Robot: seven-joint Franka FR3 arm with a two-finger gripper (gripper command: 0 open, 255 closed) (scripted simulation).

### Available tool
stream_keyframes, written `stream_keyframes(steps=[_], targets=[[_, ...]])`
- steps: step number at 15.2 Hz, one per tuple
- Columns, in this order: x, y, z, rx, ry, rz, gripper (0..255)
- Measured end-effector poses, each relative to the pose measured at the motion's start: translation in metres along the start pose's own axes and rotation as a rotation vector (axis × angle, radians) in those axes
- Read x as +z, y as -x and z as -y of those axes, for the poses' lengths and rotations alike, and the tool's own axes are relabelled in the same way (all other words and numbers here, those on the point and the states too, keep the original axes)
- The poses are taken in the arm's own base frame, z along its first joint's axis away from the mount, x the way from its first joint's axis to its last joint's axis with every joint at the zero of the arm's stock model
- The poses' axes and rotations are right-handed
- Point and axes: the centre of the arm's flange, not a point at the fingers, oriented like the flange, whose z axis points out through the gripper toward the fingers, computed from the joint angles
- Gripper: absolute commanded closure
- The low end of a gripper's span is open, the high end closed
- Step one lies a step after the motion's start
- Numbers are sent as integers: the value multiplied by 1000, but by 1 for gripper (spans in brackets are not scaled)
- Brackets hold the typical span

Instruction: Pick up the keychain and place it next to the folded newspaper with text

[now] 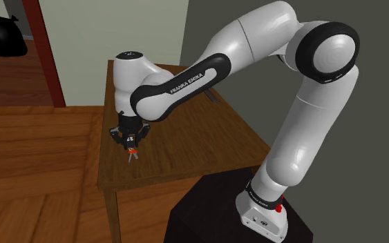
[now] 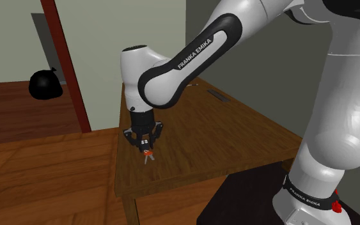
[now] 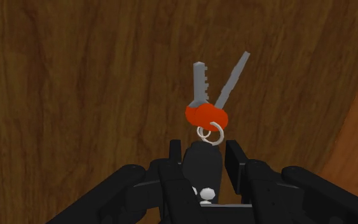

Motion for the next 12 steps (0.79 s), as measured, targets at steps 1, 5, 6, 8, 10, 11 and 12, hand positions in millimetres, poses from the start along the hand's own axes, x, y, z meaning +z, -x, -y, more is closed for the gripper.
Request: stream_keyframes(steps=[1,5,6,8,10,11,12], targets=[[-5,0,0,0,0,0,255],[-25,-1,0,0,0,0,255],[-31,-2,0,0,0,0,255],[-42,-3,-2,0,0,0,255],[-53,-2,-1,0,0,0,255],[-58,-3,-1,0,0,0,255],[-63,-3,0,0,0,0,255]])
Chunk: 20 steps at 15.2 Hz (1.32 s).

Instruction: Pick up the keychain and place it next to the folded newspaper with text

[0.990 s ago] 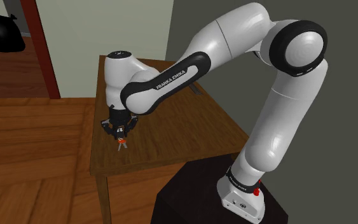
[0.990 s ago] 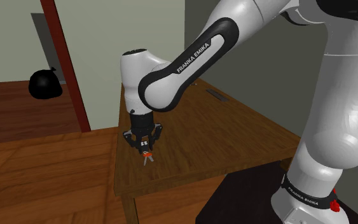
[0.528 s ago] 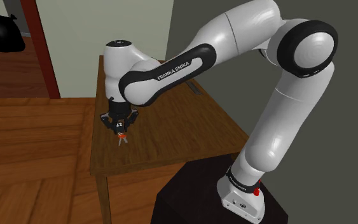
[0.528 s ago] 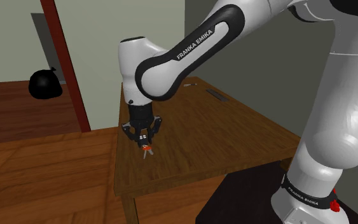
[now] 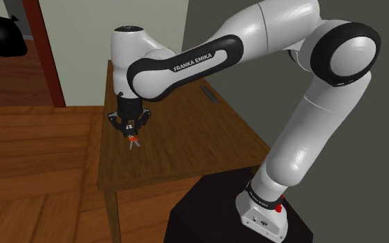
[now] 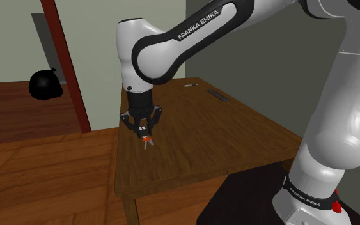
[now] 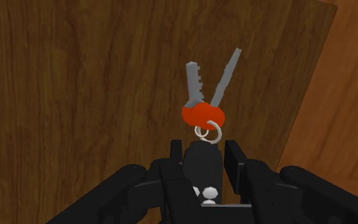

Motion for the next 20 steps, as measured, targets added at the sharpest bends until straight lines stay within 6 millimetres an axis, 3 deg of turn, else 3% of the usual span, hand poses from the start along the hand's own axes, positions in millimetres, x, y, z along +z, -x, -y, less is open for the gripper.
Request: stream_keyframes(steps=[3,5,20], targets=[[-15,-2,0,0,0,0,255],[-14,-11,-14,0,0,0,255],[-6,-126,-170,1,0,0,255]])
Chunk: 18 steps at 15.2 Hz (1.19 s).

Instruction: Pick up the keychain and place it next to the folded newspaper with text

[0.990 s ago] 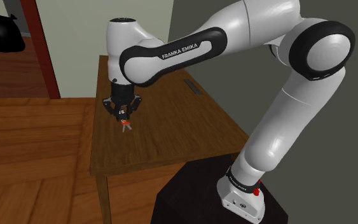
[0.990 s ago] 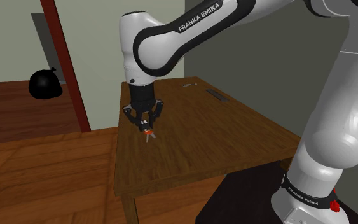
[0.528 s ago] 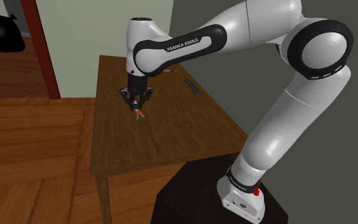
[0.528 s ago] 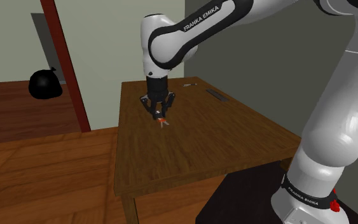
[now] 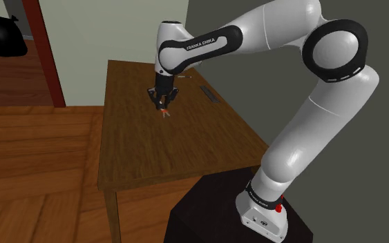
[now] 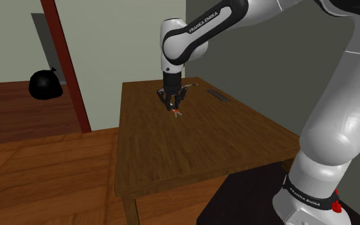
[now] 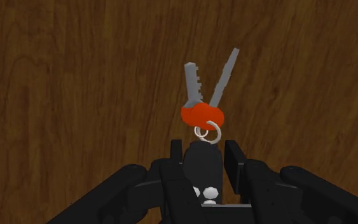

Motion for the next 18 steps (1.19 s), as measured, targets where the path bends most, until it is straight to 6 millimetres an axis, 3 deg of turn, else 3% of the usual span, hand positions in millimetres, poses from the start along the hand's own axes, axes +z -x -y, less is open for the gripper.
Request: stream_keyframes(steps=[18], targets=[[6,-137,-193,0,-1,0,255]])
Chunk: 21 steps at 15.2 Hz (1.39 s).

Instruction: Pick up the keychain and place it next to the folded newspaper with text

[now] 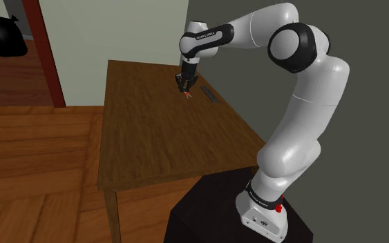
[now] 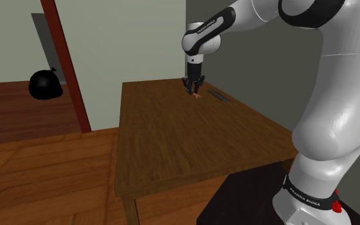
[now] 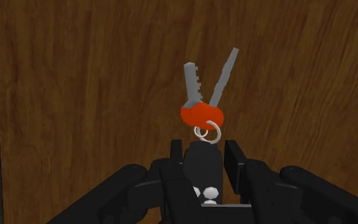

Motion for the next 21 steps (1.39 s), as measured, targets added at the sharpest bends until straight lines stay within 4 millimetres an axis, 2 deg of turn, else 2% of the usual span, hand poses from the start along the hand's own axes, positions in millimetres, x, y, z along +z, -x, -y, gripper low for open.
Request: stream_keyframes(steps=[5,7,21], targets=[[6,-43,-54,0,0,0,255],[11,-51,-65,0,1,1,255],[79,-48,-67,-1,1,1,255]])
